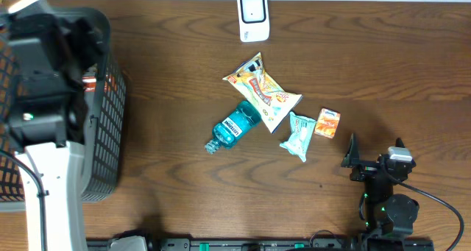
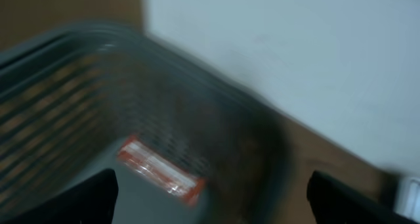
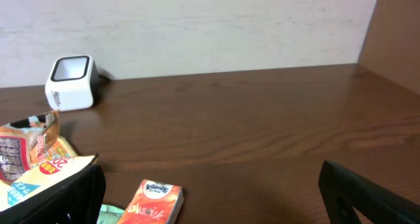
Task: Scan the item barcode
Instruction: 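Reach into the basket and grasp the red candy bar with left gripper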
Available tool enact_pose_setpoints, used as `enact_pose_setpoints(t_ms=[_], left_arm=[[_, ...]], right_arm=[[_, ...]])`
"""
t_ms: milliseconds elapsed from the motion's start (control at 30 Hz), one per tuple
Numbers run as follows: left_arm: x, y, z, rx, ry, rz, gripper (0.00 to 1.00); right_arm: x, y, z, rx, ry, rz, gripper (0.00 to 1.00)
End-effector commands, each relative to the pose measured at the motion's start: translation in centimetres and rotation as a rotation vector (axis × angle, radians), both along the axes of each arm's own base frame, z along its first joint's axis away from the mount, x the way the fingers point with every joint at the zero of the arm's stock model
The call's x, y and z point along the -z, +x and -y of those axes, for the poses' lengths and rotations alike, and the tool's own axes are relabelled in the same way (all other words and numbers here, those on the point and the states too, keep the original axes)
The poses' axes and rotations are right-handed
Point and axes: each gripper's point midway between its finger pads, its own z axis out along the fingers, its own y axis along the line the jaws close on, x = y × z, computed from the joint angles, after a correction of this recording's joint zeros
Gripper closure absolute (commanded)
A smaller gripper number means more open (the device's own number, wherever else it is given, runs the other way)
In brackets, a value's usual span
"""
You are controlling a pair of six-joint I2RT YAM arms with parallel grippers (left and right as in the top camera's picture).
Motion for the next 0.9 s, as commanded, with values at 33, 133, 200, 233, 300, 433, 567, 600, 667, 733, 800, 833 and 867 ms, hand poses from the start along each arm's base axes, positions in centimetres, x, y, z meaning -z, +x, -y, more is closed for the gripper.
enact_pose_setpoints(t_ms=[33, 133, 200, 233, 300, 433, 567, 600, 667, 733, 800, 833, 867], left_arm=[[4.0, -1.7, -5.1, -0.243, -0.141, -0.077, 0.07], [7.0, -2.1, -7.3, -0.325, -0.186, -0.157, 0.02], [9.0, -1.7, -8.1, -0.346, -0.198, -0.209, 0.02], [10.1, -1.5, -8.5, -0.353, -0.205, -0.239, 0.02], [12.2, -1.1, -8.7, -0.357, -0.217, -0.299, 0.02], [16.4, 0.0, -9.0, -0.362, -0.235, -0.398, 0.02], [19.8, 1.5, -9.7, -0.370, -0.237, -0.440, 0.02], [20.5, 1.8, -9.9, -0.371, -0.237, -0.444, 0.02], [22.0, 2.4, -10.1, -0.371, -0.238, -0.447, 0.02], [23.4, 3.1, -10.4, -0.370, -0.237, -0.443, 0.02], [24.3, 3.6, -10.6, -0.370, -0.237, -0.443, 0.02], [24.8, 3.9, -10.7, -0.367, -0.235, -0.445, 0.02], [25.1, 4.2, -10.8, -0.364, -0.232, -0.445, 0.02]], right_arm=[[0.0, 0.0, -0.1, 0.000, 0.013, 0.001, 0.01], [0.0, 0.0, -0.1, 0.000, 0.013, 0.001, 0.01], [0.0, 0.0, -0.1, 0.000, 0.013, 0.001, 0.01], [0.0, 0.0, -0.1, 0.000, 0.013, 0.001, 0.01], [0.0, 0.0, -0.1, 0.000, 0.013, 0.001, 0.01], [0.0, 0.0, -0.1, 0.000, 0.013, 0.001, 0.01], [0.0, 0.0, -0.1, 0.000, 0.013, 0.001, 0.01], [0.0, 0.0, -0.1, 0.000, 0.013, 0.001, 0.01], [0.0, 0.0, -0.1, 0.000, 0.013, 0.001, 0.01], [0.0, 0.0, -0.1, 0.000, 0.013, 0.001, 0.01], [0.0, 0.0, -0.1, 0.000, 0.013, 0.001, 0.01], [0.0, 0.0, -0.1, 0.000, 0.013, 0.001, 0.01], [0.0, 0.0, -0.1, 0.000, 0.013, 0.001, 0.01]])
